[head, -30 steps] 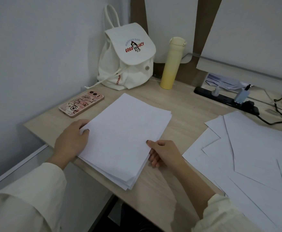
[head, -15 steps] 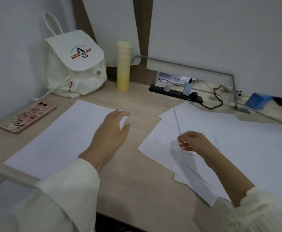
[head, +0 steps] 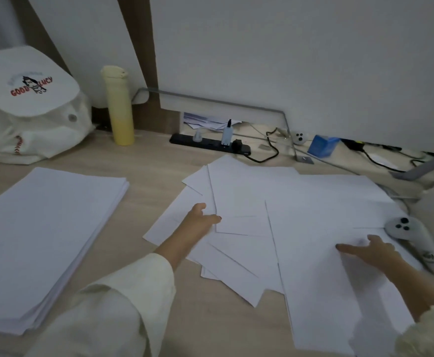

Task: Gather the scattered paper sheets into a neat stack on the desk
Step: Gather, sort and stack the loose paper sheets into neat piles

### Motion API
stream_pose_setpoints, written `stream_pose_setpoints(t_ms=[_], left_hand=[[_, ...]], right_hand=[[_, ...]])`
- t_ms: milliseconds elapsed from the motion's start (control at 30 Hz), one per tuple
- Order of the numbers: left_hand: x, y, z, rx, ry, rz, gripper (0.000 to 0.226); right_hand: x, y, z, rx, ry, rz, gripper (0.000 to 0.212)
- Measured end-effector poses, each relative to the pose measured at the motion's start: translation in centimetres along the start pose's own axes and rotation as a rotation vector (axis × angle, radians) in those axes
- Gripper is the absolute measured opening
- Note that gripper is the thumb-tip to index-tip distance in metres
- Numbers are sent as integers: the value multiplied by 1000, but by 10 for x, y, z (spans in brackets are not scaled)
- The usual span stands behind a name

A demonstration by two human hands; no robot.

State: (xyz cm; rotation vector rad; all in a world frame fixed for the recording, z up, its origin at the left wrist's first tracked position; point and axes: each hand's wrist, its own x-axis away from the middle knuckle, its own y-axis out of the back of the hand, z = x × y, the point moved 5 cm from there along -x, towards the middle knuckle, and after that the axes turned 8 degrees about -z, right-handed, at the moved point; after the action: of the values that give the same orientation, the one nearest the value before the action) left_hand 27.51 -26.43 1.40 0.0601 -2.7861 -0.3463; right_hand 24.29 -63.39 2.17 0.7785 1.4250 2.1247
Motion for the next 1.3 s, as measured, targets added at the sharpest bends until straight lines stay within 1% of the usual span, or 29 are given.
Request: stream_pose_setpoints(t_ms=[33,67,100,133,167,233,300,367,467,533,600,667,767,800,833,867,933,1000,1033,1133,1300], left_hand=[[-4,-4,1,84,47,-22,60],[-8,-8,2,160,96,-30,54],[-13,-12,1,210,120,-47,41],[-16,-14,-2,216,135,-68,21],[-19,-17,-5,190,140,-86,9],[-22,-26,-9,86,133,-83,21],[-25,-35,-15,32,85,-81,18],[-25,-39,-18,19,56,-77,10],[-22,-39,-21,-27,43,-56,12],[-12,-32,-22,-86,34,-41,9],[2,-23,-18,-98,58,-1,10],[22,-17,-11,-80,89,93,10],[56,-20,3,-55,123,322,10],[65,-22,7,-60,138,387,15],[69,-22,12,-58,138,418,21],[69,-21,14,-31,131,401,28],[59,-13,17,97,124,236,33],[47,-6,23,226,137,56,28],[43,-6,26,247,146,1,27],[40,-14,36,216,177,-56,29],[49,-22,41,265,150,-57,24]], right_hand=[[-4,1,-5,32,-2,0,96],[-8,2,-8,61,-3,-1,98],[-11,1,-10,79,-1,-4,100],[-13,0,-11,89,1,-10,102],[-16,-1,-10,94,3,-17,103],[-21,-1,-10,99,2,-24,103],[-24,-2,-9,99,-14,-21,102],[-27,-4,-9,111,-15,-22,101],[-30,-5,-11,125,18,-36,99],[-31,-4,-13,132,51,-43,97],[-32,-4,-16,114,59,-32,97],[-34,-2,-19,117,71,-32,100],[-40,1,-21,115,84,-53,101],[-41,2,-21,116,72,-54,101],[-42,3,-21,110,51,-45,103],[-42,3,-20,99,35,-33,104],[-42,3,-19,87,18,-18,106],[-39,4,-19,118,12,-35,102],[-38,4,-20,134,13,-45,100],[-37,3,-23,129,-3,-35,102],[-33,5,-28,77,-25,-44,104]])
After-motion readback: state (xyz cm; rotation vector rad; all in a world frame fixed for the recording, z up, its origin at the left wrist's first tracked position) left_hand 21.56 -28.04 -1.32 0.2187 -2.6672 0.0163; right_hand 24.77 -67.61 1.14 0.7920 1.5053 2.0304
